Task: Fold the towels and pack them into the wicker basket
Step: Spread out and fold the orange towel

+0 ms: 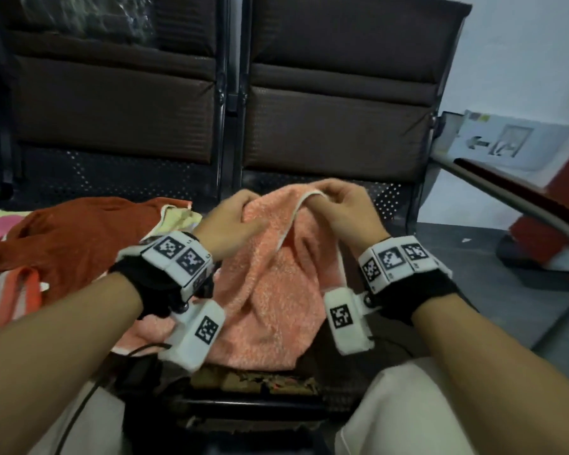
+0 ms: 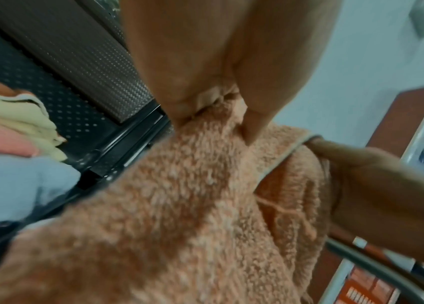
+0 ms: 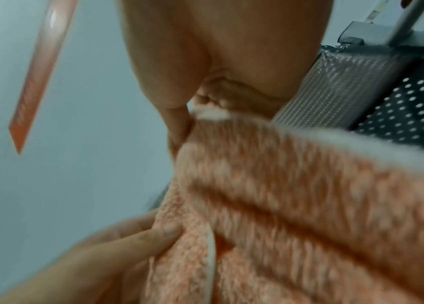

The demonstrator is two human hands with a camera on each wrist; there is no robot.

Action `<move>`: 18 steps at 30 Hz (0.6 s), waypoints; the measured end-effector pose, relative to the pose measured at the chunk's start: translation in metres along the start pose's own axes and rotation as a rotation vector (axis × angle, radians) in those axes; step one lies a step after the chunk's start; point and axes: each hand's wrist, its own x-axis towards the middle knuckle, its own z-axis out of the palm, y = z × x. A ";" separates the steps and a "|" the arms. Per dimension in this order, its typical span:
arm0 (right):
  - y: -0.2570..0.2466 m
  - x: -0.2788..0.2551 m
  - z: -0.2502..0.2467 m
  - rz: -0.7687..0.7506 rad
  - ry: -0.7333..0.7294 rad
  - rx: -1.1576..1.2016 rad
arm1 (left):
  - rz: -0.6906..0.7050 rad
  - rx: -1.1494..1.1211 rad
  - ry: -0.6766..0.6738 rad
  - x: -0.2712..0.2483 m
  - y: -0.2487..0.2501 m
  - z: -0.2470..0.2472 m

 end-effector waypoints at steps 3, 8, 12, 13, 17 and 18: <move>0.029 -0.001 0.003 0.218 -0.259 -0.093 | -0.056 0.283 -0.150 0.004 -0.022 0.011; 0.066 -0.011 -0.008 0.337 -0.548 -0.822 | -0.045 0.407 -0.196 0.001 -0.036 0.009; 0.078 -0.021 -0.019 0.457 -0.688 -1.073 | -0.056 0.607 -0.538 -0.011 -0.047 0.014; 0.080 -0.022 -0.021 0.472 -0.704 -1.104 | -0.045 0.677 -0.551 -0.013 -0.051 0.015; 0.081 -0.022 -0.023 0.449 -0.704 -1.110 | -0.077 0.837 -0.490 -0.011 -0.064 0.007; 0.080 -0.020 -0.022 0.436 -0.655 -1.065 | -0.079 0.870 -0.493 -0.010 -0.067 0.005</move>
